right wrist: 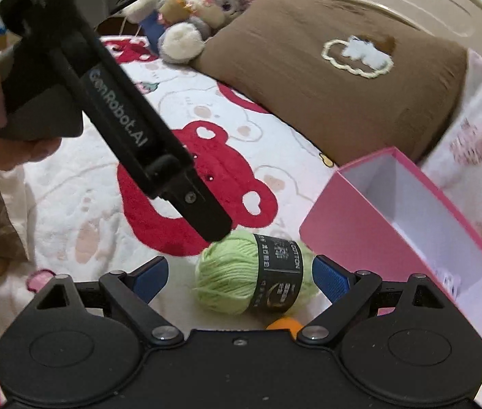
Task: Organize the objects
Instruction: 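Move the left tool back toward the green yarn ball, then close the left gripper around the green yarn ball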
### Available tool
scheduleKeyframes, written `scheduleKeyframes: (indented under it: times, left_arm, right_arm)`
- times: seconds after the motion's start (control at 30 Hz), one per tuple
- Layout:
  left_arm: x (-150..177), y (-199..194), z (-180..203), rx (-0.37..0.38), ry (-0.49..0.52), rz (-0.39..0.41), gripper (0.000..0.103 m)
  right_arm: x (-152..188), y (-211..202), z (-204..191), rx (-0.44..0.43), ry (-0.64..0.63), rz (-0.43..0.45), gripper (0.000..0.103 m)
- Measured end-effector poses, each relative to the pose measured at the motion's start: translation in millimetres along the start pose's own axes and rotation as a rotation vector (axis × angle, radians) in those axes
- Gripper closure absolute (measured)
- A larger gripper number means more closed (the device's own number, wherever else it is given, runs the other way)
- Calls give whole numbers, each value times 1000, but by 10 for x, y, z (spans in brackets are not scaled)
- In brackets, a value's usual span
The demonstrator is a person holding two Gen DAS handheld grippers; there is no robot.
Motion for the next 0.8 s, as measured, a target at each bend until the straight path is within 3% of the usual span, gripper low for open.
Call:
scheduleKeyframes:
  times: [0.13,0.27,0.4,0.5,0.8]
  left_arm:
    - [58,84,12,-9,-1,-11,3]
    - [78,135,-16,14,-25,-9,3]
    - [97,193,-37,32,-66,1,6]
    - [107,233,-30,49,-75,6,14]
    - [92,407,-74,58,-123,0,35]
  right_arm:
    - [8,112,55,12,11,-38,9]
    - [-31,71,51,8,5,-9,9]
    - [-37,73,9,-117,11,29,9]
    - [-10,180,78,-87,4,18,9]
    - [222,557,307,-126,76,-51,9]
Point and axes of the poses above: each gripper's, at about its wrist camera, not at the fingertips, and y roughly the way its jaws point, z to its right, x to its underside, the point moved 8 cm from there along y, roughly the way its jaws point, and after that the axes turned 1 degree about y, right-handed, at the moved point
